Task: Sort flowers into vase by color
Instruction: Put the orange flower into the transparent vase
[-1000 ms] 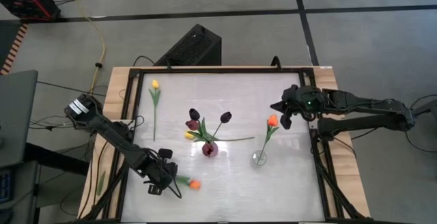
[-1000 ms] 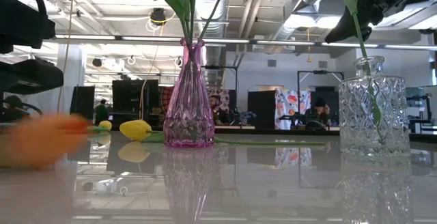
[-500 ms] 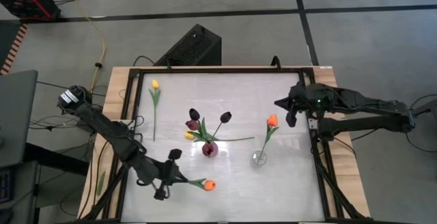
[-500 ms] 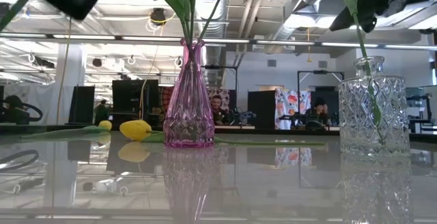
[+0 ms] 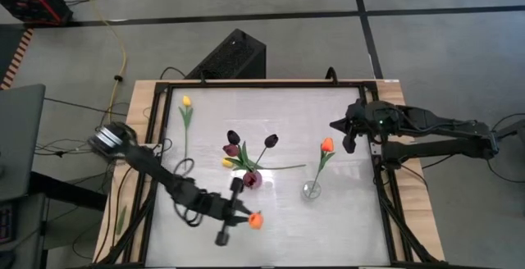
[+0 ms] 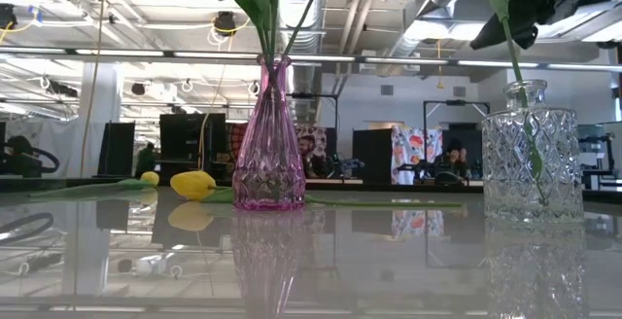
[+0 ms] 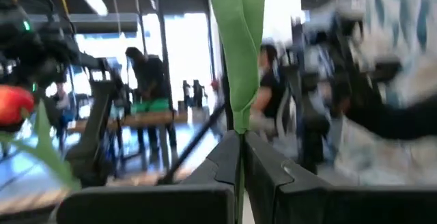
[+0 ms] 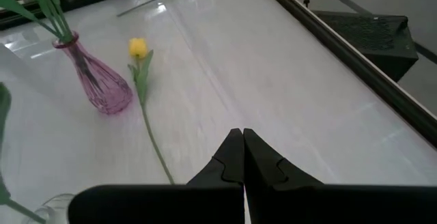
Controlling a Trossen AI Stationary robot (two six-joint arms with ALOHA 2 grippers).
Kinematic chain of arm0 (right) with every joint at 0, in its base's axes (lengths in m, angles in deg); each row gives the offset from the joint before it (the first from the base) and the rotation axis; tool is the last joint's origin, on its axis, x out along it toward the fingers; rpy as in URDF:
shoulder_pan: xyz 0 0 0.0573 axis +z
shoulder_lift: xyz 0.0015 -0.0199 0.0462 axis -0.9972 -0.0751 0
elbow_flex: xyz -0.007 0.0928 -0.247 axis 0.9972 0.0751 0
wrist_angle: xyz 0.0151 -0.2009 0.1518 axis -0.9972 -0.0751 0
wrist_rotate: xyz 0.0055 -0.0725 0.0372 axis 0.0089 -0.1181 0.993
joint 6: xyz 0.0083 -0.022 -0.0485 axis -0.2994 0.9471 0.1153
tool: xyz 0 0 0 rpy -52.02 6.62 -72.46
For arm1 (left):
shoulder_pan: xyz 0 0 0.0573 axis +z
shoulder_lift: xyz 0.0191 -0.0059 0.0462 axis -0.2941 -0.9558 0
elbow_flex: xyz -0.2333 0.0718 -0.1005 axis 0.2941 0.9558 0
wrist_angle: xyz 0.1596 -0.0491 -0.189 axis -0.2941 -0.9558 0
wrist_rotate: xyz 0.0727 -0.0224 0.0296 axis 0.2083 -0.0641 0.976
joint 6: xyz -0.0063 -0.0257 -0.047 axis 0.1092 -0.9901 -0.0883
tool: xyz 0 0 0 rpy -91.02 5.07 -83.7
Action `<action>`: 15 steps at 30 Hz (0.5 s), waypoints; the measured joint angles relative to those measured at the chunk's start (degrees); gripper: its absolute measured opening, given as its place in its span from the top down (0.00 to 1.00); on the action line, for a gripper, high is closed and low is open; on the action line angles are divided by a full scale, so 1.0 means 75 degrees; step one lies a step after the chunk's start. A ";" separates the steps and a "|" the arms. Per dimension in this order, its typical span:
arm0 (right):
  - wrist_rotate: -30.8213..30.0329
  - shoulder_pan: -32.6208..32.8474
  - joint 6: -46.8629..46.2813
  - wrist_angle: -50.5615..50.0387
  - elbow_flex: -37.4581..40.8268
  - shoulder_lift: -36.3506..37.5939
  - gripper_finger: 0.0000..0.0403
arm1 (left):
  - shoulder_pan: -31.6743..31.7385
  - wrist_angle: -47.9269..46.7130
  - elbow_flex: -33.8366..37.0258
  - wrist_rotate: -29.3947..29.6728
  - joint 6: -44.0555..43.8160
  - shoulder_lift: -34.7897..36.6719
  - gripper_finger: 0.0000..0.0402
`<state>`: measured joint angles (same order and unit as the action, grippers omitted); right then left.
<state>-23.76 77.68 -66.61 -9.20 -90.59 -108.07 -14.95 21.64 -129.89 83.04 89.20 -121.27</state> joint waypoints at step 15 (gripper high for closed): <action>-0.0003 0.0026 -0.0006 -0.0457 0.0003 0.0014 0.95 | 0.1147 -0.1484 -0.3983 -0.0685 0.0472 -0.2320 1.00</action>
<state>-23.78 77.88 -66.66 -12.62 -90.57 -107.96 -6.35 10.52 -159.76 77.90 92.74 -138.67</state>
